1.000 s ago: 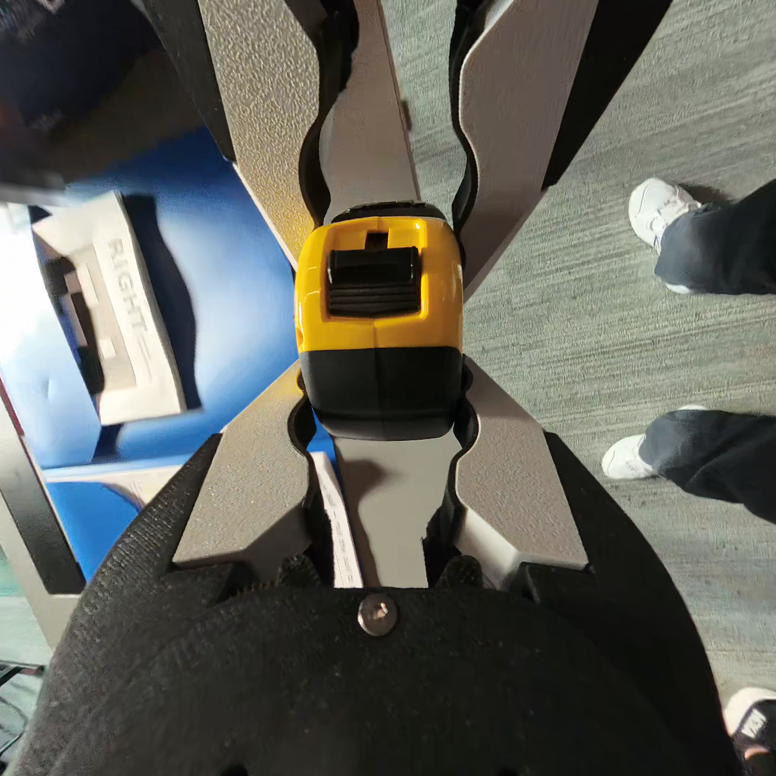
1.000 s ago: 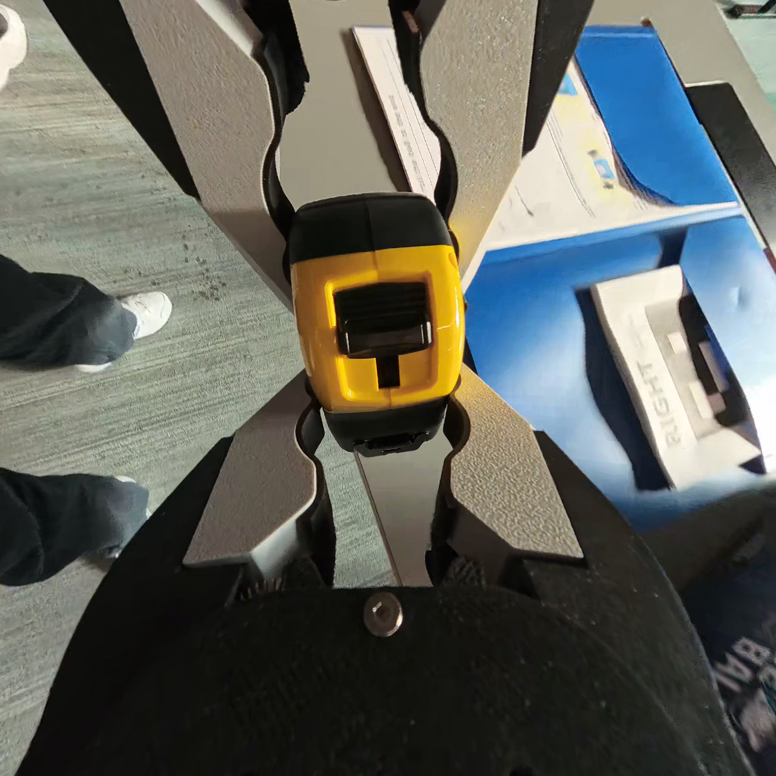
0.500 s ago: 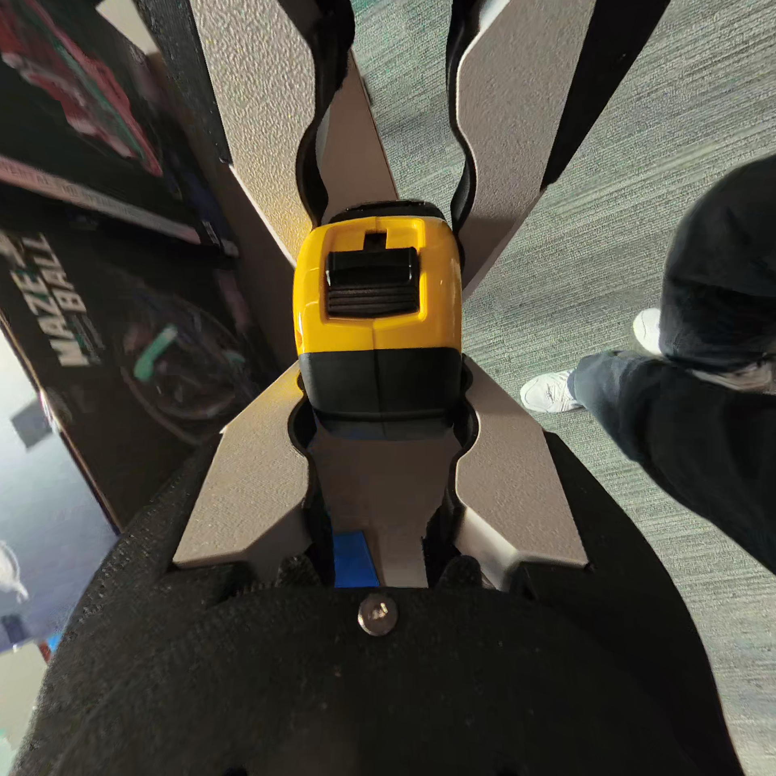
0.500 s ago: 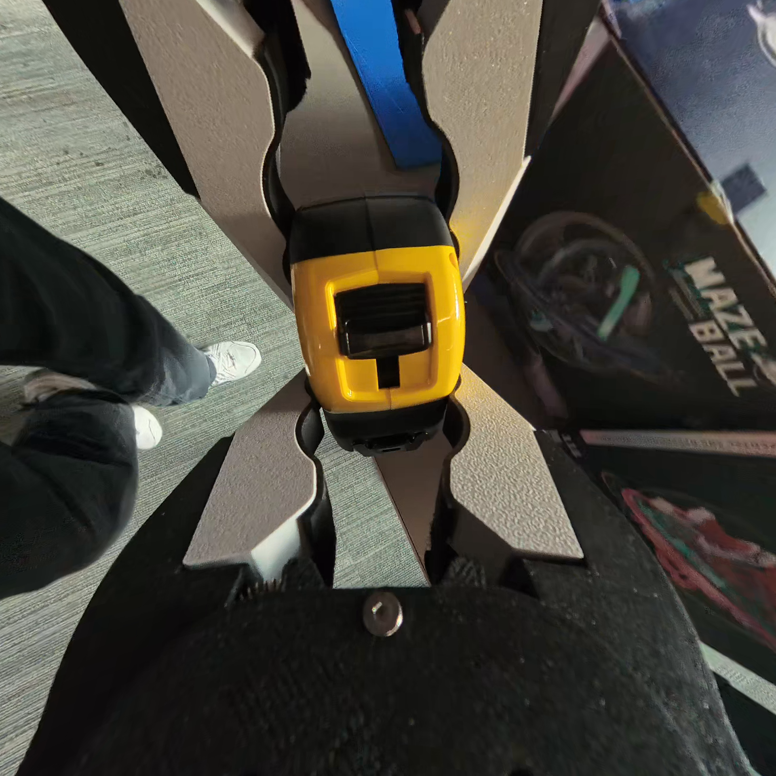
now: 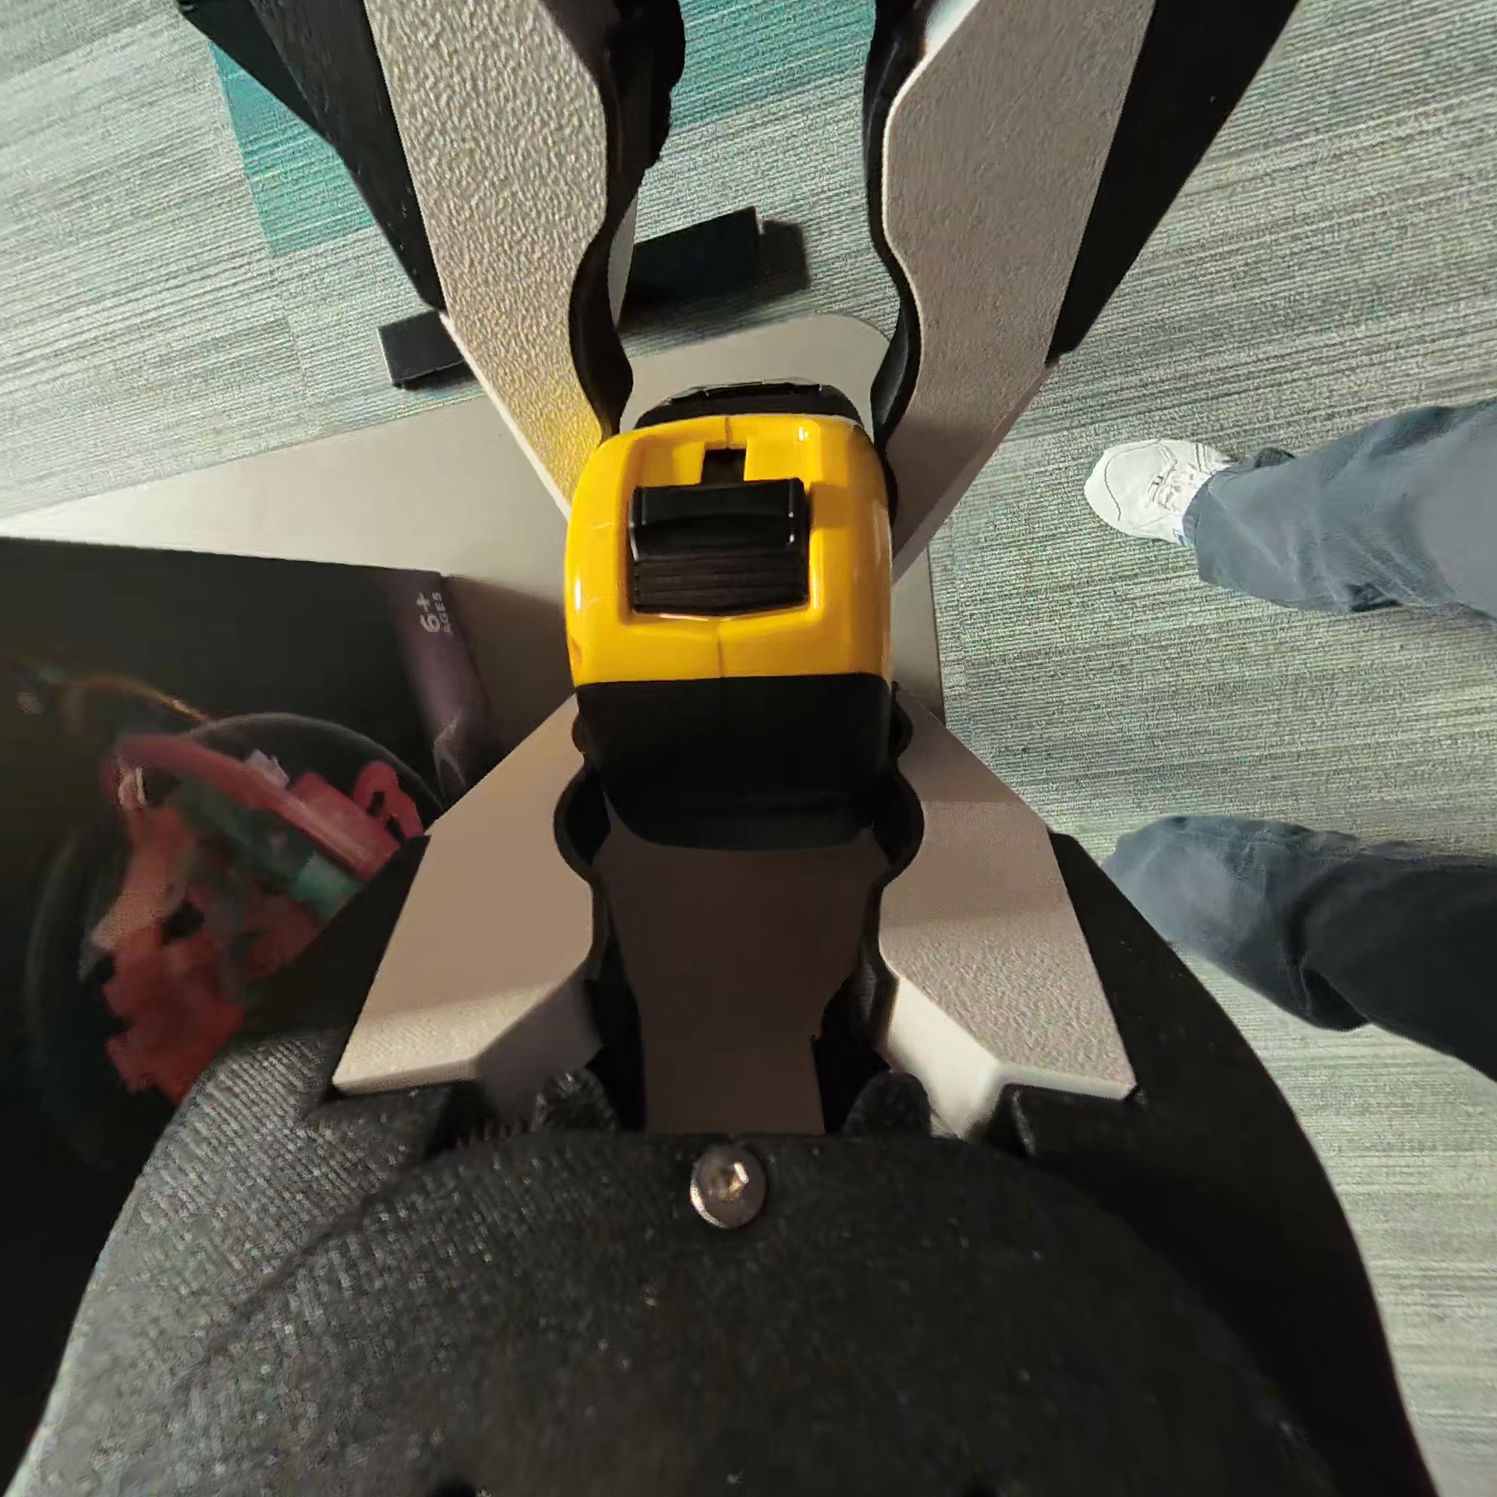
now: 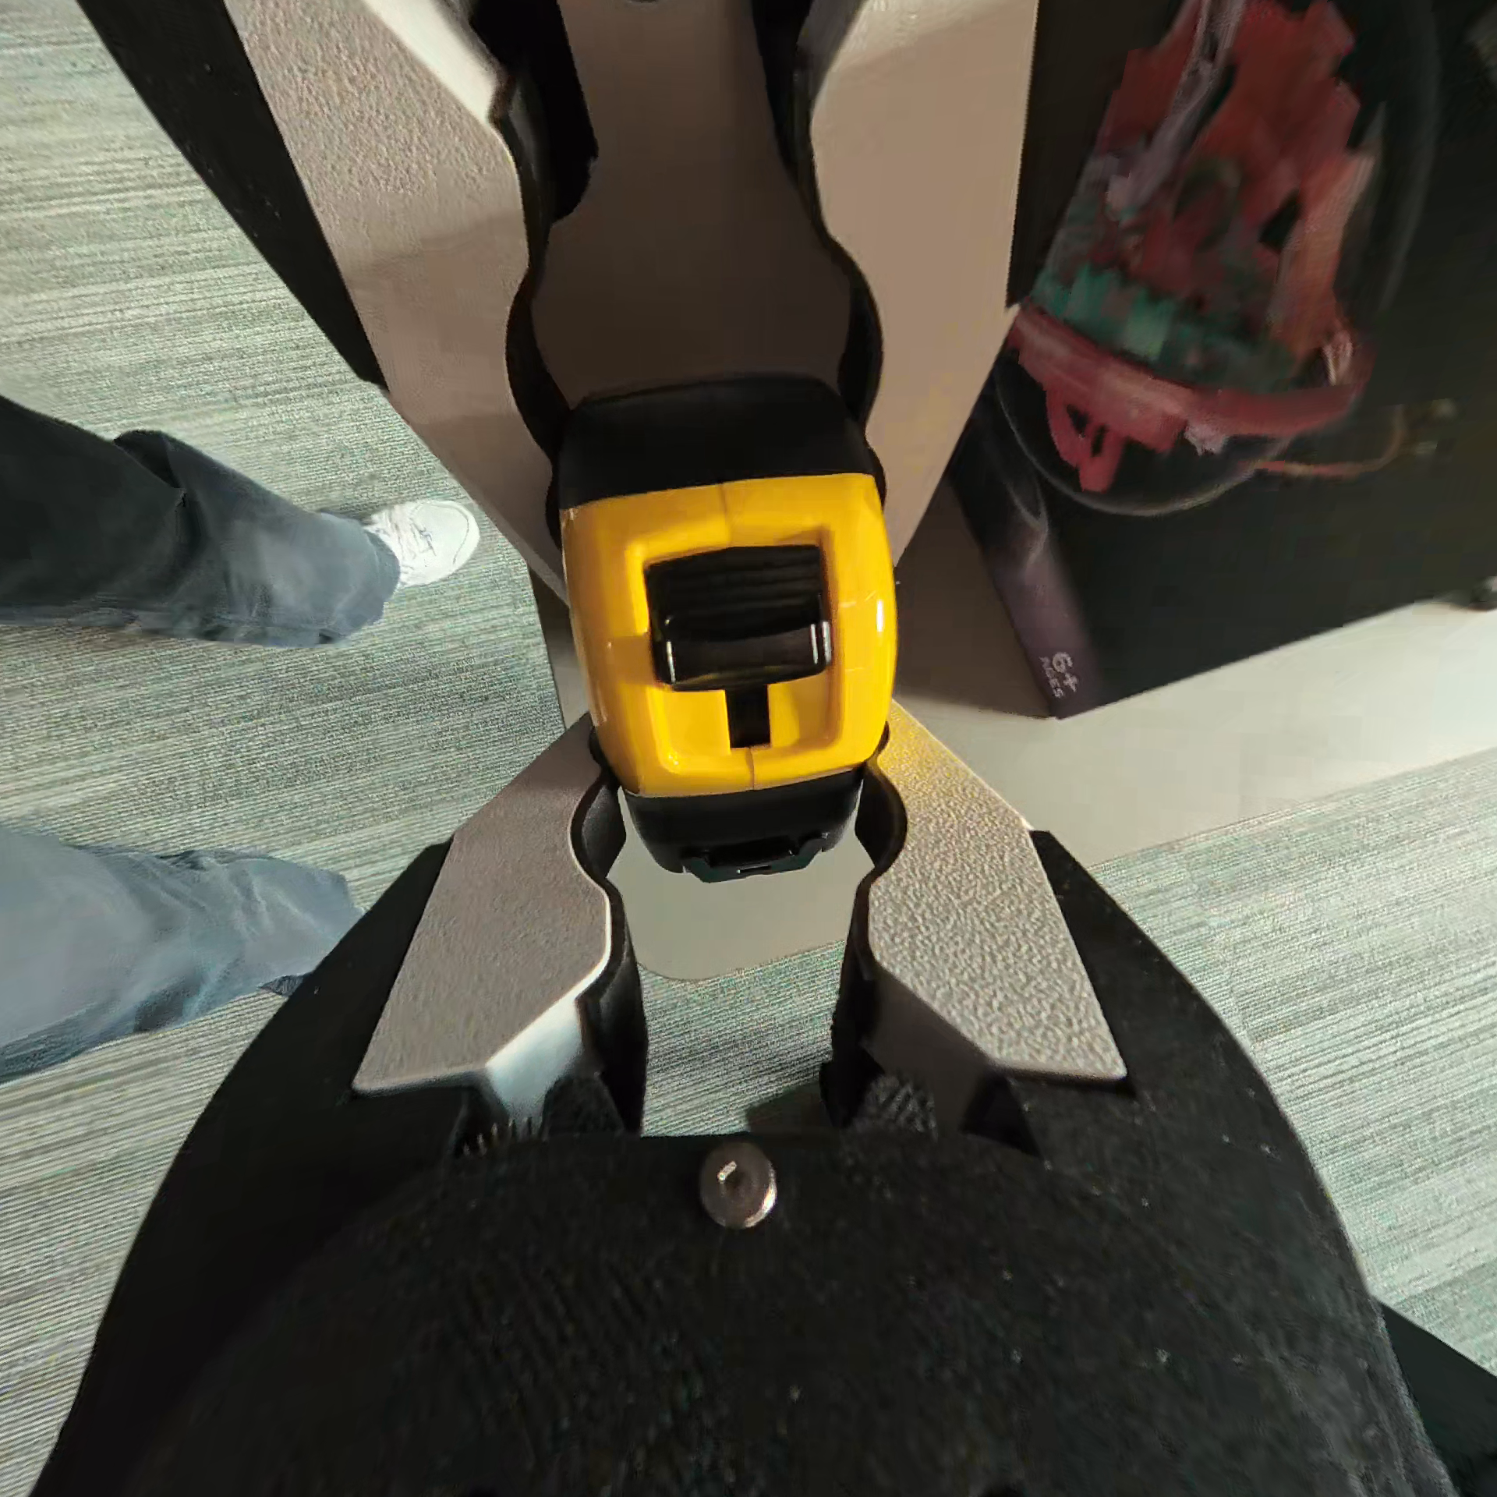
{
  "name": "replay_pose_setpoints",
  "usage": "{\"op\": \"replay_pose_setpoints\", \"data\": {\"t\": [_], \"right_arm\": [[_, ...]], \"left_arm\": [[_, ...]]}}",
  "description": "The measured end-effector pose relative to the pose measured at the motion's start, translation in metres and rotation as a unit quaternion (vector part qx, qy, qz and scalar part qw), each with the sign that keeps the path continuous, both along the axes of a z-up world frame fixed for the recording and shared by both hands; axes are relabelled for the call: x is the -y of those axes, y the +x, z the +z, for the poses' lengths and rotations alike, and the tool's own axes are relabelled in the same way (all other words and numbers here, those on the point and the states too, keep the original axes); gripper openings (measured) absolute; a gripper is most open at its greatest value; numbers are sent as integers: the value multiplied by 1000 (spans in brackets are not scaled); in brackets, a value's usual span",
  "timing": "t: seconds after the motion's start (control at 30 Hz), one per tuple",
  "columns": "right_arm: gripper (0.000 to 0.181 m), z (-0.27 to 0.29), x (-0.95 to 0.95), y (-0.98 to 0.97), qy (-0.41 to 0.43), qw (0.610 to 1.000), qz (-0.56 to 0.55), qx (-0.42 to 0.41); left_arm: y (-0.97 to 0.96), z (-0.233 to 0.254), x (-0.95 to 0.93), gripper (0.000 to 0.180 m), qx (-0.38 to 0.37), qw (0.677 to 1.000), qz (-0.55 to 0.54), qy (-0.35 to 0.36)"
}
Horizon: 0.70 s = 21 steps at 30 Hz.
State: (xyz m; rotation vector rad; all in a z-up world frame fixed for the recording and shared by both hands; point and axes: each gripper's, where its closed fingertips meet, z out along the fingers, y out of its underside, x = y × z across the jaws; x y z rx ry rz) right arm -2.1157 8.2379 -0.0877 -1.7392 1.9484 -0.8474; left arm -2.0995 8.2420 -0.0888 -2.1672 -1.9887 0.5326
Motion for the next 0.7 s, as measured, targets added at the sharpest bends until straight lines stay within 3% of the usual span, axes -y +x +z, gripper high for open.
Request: {"op": "replay_pose_setpoints", "data": {"t": [0.3, 0.7], "right_arm": [[56, -16, 5, -12, 14, 998, 50, 41], [56, -29, 6, -28, 22, 993, 38, 107]], "left_arm": [[-13, -16, 3, 66, 43, 998, 44, 18], [-31, -27, 4, 67, 85, 993, 74, 21]]}}
